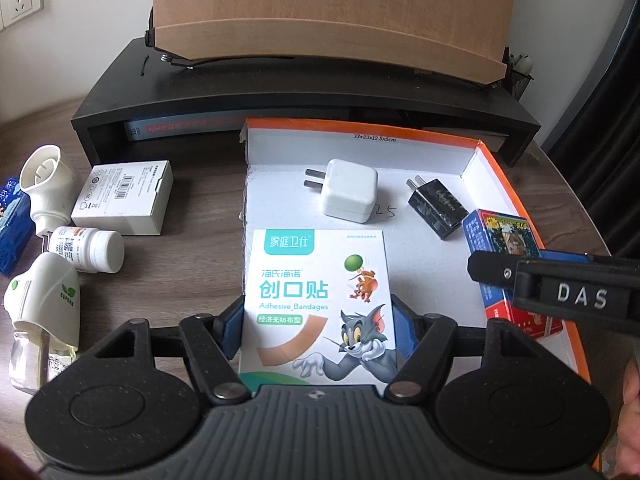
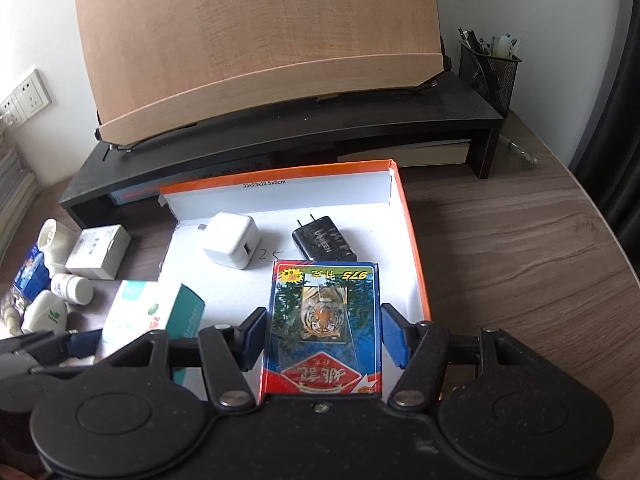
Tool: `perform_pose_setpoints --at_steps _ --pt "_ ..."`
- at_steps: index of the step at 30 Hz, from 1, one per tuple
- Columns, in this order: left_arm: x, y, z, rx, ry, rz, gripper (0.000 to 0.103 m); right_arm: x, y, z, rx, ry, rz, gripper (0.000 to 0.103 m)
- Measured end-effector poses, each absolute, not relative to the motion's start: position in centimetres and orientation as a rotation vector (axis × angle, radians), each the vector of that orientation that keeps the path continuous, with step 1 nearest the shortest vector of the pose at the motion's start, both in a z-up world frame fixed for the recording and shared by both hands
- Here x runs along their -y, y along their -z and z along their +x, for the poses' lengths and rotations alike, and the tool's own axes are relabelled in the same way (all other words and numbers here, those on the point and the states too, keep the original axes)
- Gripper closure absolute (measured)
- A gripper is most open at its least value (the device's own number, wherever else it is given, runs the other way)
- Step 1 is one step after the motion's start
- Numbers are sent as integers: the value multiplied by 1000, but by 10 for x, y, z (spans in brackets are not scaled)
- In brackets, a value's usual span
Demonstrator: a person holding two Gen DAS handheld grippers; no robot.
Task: Organize rigid objects
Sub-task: 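Release the bandage box with the left tool while the right tool releases the card pack, then reach the left tool toward the glass bottle while the right tool reaches the white diffuser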
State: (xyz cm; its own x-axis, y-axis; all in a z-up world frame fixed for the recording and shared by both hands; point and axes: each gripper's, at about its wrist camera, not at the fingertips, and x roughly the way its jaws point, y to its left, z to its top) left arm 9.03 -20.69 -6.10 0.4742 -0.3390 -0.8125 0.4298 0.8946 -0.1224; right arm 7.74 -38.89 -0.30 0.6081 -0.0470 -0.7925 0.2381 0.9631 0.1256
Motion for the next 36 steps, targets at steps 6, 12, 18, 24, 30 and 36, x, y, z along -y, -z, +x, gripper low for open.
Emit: perform_pose_setpoints --at_steps 6,12,18,24,30,36 --pt "213 62 86 -968 510 124 32 391 3 83 -905 154 259 31" --pt "219 63 79 -966 525 142 32 386 4 88 -910 146 244 31" --pt "222 64 74 -981 567 142 21 383 1 90 -894 158 223 28" --pt "213 54 73 -986 540 123 19 380 -6 80 -863 181 232 28" --pt "190 40 75 -974 441 105 12 371 -17 68 -825 191 236 23" --pt "160 28 74 -949 366 79 11 348 -22 62 -815 167 225 22"
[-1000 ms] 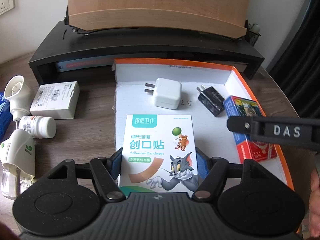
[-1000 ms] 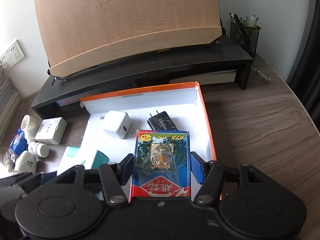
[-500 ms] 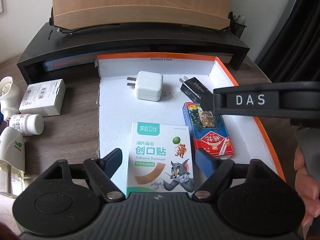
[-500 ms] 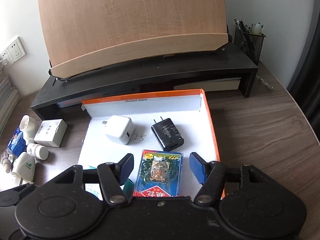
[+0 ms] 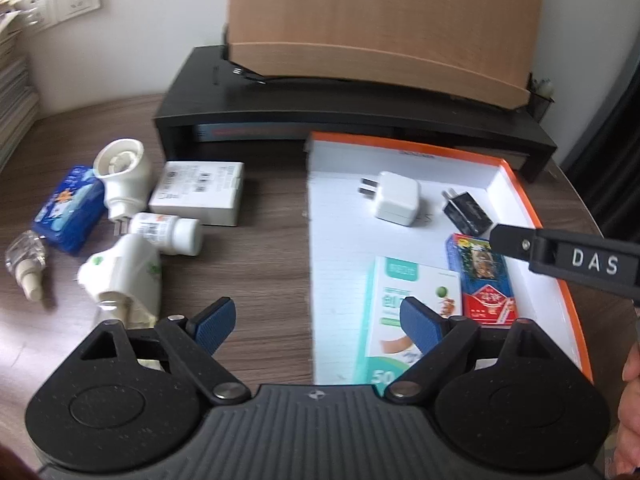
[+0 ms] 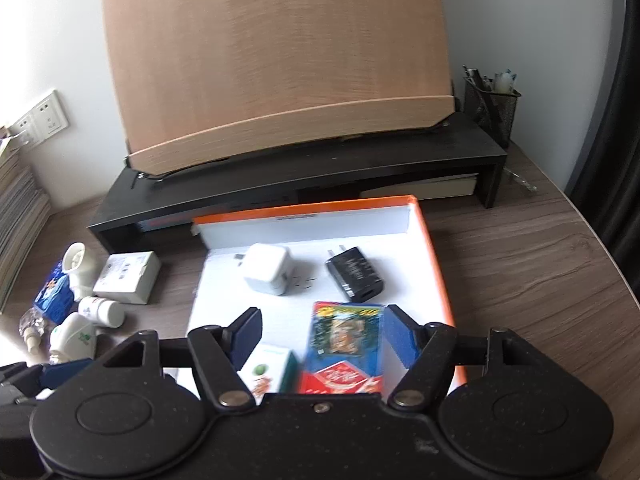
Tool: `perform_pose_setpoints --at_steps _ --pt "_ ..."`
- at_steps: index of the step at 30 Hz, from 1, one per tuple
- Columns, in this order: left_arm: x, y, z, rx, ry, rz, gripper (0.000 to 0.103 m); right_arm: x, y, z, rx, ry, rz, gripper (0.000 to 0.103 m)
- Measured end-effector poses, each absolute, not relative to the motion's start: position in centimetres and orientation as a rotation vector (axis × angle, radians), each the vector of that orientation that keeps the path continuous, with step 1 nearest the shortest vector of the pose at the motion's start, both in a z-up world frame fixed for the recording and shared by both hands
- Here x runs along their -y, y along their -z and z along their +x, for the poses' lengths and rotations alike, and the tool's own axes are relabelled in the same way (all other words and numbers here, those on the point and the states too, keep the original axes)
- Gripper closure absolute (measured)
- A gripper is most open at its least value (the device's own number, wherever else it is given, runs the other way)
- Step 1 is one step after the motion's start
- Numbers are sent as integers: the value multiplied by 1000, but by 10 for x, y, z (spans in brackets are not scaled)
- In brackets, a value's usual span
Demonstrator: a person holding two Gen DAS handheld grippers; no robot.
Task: Organize rigid objects
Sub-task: 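Reach the left tool toward the glass bottle while the right tool reaches the white diffuser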
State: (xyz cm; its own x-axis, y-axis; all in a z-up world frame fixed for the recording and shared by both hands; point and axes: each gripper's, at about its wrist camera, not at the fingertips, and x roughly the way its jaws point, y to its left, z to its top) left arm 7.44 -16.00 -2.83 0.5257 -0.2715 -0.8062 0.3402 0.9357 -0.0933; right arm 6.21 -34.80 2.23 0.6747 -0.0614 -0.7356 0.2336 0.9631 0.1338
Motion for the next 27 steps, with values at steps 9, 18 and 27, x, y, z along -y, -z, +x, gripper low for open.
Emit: perform_pose_setpoints --at_steps 9,18,27 --pt "107 21 73 -932 272 26 11 293 -22 66 -836 66 190 22" --pt "56 23 77 -933 182 -28 11 241 -18 75 -856 -23 146 22" --pt "12 30 84 -947 119 -55 11 198 -9 86 -878 -86 125 21"
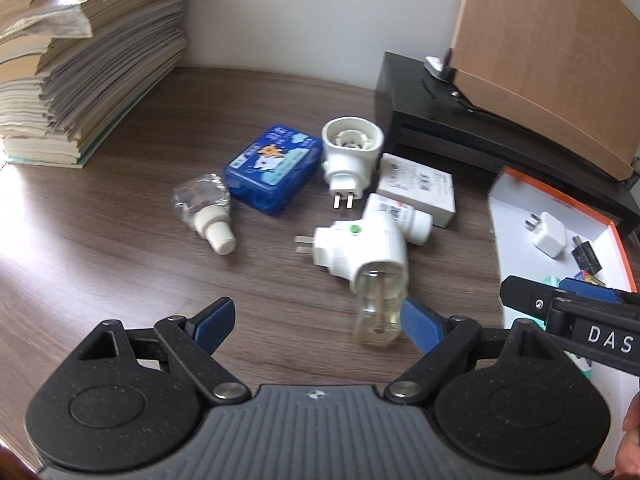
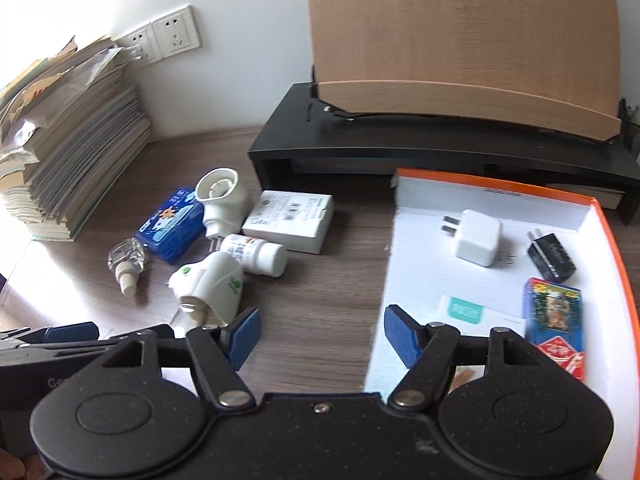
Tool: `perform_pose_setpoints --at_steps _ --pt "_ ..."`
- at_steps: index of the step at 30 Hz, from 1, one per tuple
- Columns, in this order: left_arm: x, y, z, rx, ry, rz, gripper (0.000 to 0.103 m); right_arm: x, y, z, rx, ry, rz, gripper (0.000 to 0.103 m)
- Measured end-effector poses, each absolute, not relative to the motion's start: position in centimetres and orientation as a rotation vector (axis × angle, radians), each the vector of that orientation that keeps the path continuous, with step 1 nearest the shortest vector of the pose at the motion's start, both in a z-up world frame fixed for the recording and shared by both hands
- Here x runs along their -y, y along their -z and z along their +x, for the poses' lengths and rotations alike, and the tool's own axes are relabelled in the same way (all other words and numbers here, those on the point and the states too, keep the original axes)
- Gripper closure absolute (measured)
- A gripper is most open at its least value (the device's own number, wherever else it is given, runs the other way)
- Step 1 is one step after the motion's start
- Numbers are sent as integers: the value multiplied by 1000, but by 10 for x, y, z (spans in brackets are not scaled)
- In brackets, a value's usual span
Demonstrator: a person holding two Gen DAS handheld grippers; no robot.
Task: Organize rigid objects
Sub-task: 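Reach the left tool toward the glass bottle while the right tool reaches the white diffuser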
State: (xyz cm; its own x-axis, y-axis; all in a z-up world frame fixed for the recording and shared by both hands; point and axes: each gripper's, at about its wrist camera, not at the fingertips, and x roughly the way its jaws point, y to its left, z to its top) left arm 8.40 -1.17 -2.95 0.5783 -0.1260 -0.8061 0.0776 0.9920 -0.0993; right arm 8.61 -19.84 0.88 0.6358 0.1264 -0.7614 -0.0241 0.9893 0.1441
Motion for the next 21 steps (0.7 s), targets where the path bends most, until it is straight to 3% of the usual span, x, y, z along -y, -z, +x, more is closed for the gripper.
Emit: perform_pose_setpoints --at_steps 21 --pt "-56 68 173 -946 -32 -104 12 149 13 112 -920 -170 131 20"
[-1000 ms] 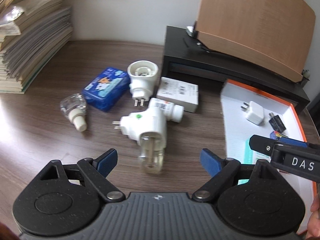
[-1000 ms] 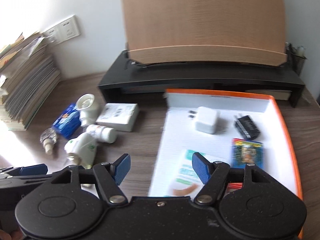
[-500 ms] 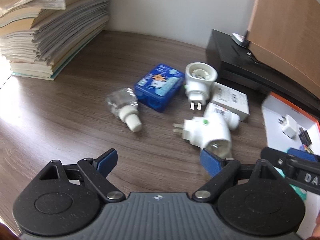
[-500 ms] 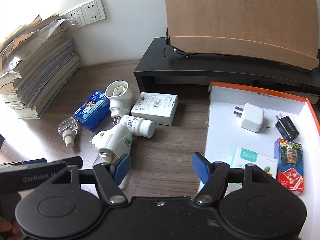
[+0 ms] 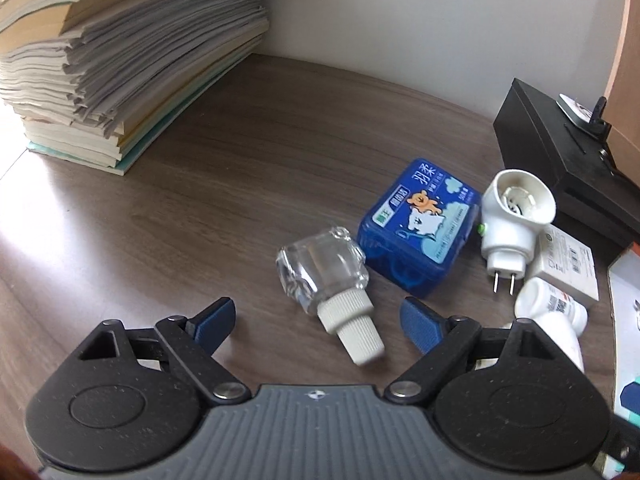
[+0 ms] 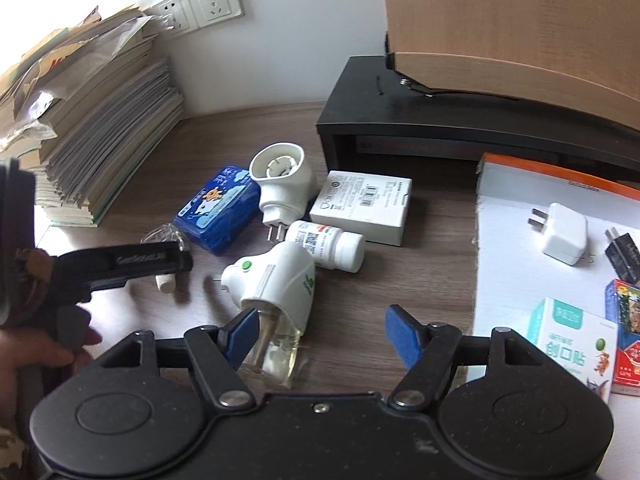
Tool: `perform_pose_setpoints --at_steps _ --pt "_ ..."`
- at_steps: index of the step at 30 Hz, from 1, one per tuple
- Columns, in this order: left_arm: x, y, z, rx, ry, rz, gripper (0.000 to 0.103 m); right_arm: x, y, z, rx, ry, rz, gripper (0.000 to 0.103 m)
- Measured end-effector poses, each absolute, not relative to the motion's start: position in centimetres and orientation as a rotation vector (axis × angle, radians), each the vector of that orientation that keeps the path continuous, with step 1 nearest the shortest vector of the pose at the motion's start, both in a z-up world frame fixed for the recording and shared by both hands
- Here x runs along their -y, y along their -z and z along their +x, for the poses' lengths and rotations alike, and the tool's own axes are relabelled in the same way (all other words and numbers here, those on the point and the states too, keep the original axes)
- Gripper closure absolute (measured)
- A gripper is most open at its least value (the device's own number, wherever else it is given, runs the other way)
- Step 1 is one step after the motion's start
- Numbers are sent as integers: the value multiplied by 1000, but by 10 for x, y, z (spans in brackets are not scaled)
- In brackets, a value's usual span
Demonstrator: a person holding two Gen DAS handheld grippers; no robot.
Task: Organize rigid objects
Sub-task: 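Reach the left tool toward the glass bottle while the right tool reaches the white diffuser, then grasp the glass bottle with the left tool while the right tool grasps the diffuser, then carry the glass bottle with the left tool while the right tool carries the diffuser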
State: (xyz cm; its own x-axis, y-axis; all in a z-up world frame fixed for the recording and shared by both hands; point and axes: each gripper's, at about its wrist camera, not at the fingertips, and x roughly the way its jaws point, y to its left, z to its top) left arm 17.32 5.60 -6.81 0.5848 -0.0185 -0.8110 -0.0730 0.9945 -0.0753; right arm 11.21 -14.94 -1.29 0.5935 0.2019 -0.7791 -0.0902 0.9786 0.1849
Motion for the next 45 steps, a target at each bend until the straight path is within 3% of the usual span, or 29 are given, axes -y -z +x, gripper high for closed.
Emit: perform_pose_setpoints --at_steps 4,8,20,22,23,45 --pt "-54 72 181 -906 -19 -23 19 139 18 118 -922 -185 136 18" --pt "-55 72 178 -854 43 34 51 127 24 123 -932 -194 119 18" --pt "-72 64 143 -842 146 25 52 95 47 137 -916 -197 32 18" --pt "-74 64 139 -845 150 17 52 96 48 139 -904 -196 34 31" --pt "-75 64 137 -849 150 14 52 97 48 139 -905 -206 41 32" --pt "-15 22 92 -768 262 -12 52 164 -8 68 -760 -121 115 33"
